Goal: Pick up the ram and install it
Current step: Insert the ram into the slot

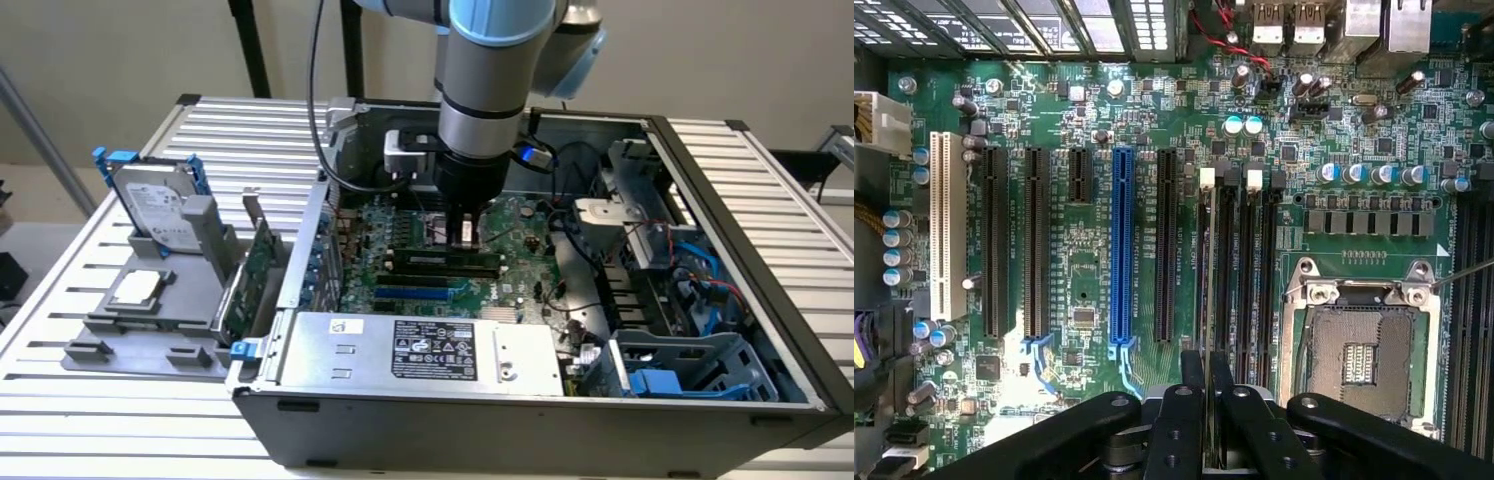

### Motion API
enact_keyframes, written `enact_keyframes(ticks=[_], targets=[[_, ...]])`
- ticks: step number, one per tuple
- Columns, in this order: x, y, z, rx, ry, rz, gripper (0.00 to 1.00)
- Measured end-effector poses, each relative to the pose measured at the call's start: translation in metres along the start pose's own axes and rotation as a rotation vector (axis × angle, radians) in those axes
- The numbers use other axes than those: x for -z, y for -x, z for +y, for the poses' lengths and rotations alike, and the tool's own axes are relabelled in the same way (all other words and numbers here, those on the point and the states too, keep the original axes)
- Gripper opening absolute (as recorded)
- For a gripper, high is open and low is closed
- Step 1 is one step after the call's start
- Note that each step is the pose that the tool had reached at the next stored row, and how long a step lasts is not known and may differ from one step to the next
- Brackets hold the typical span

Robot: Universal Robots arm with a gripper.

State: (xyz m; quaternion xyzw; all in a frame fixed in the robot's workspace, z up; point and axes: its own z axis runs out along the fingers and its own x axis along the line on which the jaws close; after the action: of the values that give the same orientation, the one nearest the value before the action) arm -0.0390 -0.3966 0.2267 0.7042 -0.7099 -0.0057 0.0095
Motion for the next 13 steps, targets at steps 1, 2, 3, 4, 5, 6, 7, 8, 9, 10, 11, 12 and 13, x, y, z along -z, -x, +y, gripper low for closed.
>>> enact_keyframes(ticks=[1,2,3,4,5,6,7,8,9,10,11,12,13], targets=[[-0.0002,0.0002,0.0,0.0,0.0001,0.0001,0.14],[-0.0004,0.0003,0.0,0.0,0.0001,0.0001,0.14],[-0.0006,0.0005,0.0,0.0,0.0,-0.0001,0.14],[-0.0008,0.0007,-0.0001,0.001,0.0,-0.0002,0.14],[-0.0008,0.0008,-0.0001,0.001,0.0,-0.0002,0.14],[-0.0008,0.0009,-0.0002,0.001,-0.0001,-0.0002,0.14],[-0.0008,0.0009,-0.0004,0.001,0.0,-0.0001,0.14],[-0.0008,0.001,-0.0007,0.001,0.0,-0.0001,0.14],[-0.0008,0.001,-0.0009,0.002,0.0,0.0002,0.14],[-0.0008,0.001,-0.0011,0.002,0.0,0.0006,0.14],[-0.0009,0.001,-0.0012,0.003,0.0,0.0011,0.14],[-0.001,0.001,-0.0012,0.003,0.0,0.0016,0.14],[-0.0011,0.001,-0.0013,0.003,0.0001,0.002,0.14]])
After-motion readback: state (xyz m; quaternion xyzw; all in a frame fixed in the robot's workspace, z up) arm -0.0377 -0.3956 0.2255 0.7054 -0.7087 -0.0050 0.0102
